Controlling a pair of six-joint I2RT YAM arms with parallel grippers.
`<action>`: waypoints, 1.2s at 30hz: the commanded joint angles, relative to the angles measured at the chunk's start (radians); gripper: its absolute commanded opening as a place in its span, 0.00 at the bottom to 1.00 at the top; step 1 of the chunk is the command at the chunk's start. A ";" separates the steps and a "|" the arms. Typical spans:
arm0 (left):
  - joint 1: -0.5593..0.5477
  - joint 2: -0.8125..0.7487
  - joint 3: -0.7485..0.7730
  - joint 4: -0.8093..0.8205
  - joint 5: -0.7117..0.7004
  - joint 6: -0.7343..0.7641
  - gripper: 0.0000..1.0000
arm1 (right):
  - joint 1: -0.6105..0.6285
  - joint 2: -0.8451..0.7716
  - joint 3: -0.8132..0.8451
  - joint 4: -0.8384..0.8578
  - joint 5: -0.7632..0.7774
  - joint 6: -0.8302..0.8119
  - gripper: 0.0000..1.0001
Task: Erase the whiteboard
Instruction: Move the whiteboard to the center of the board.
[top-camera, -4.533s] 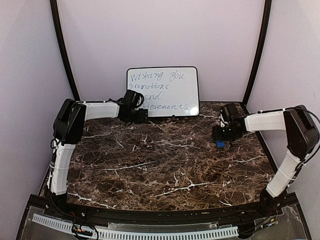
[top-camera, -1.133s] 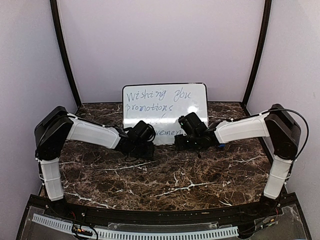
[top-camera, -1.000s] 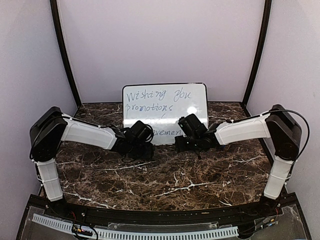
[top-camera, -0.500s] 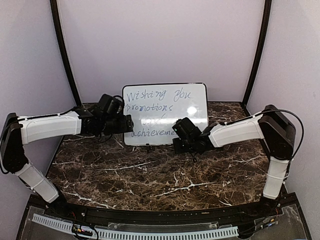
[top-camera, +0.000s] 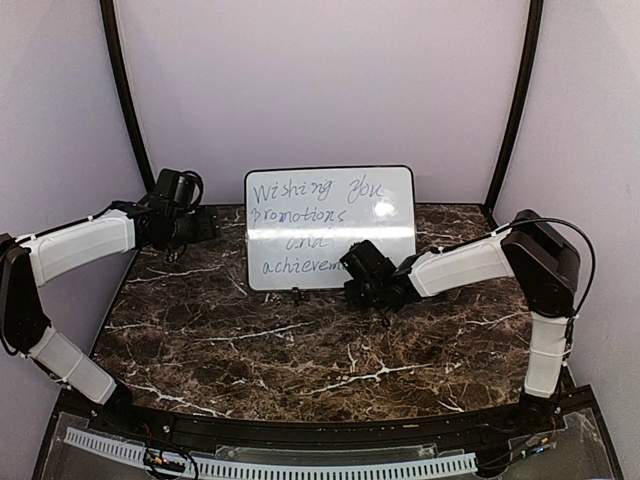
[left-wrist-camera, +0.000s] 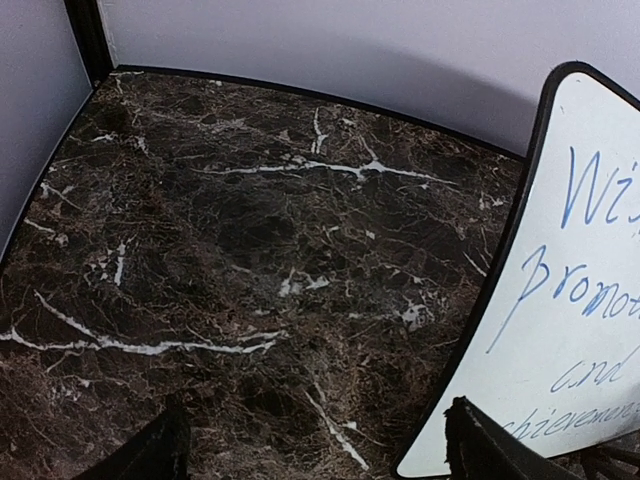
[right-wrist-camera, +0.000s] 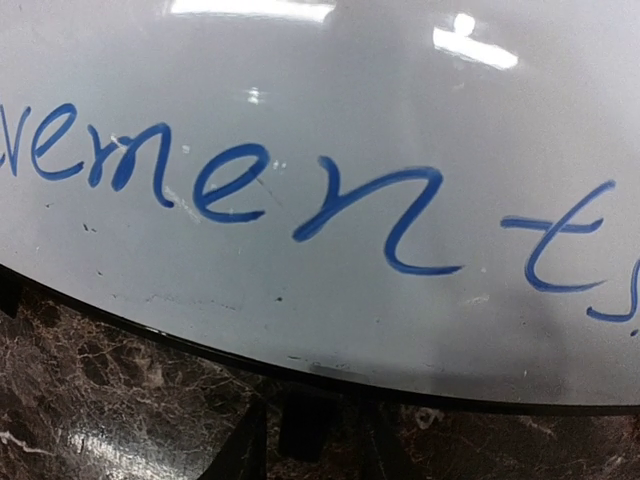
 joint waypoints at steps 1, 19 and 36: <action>0.029 -0.012 0.004 0.008 0.027 0.046 0.87 | 0.007 -0.012 -0.013 0.053 0.018 -0.002 0.21; 0.041 -0.017 0.055 -0.042 0.042 0.175 0.99 | 0.029 -0.125 -0.188 0.140 -0.024 -0.039 0.00; 0.042 -0.076 0.029 0.005 0.037 0.194 0.99 | 0.038 -0.337 -0.239 -0.002 0.005 -0.045 0.63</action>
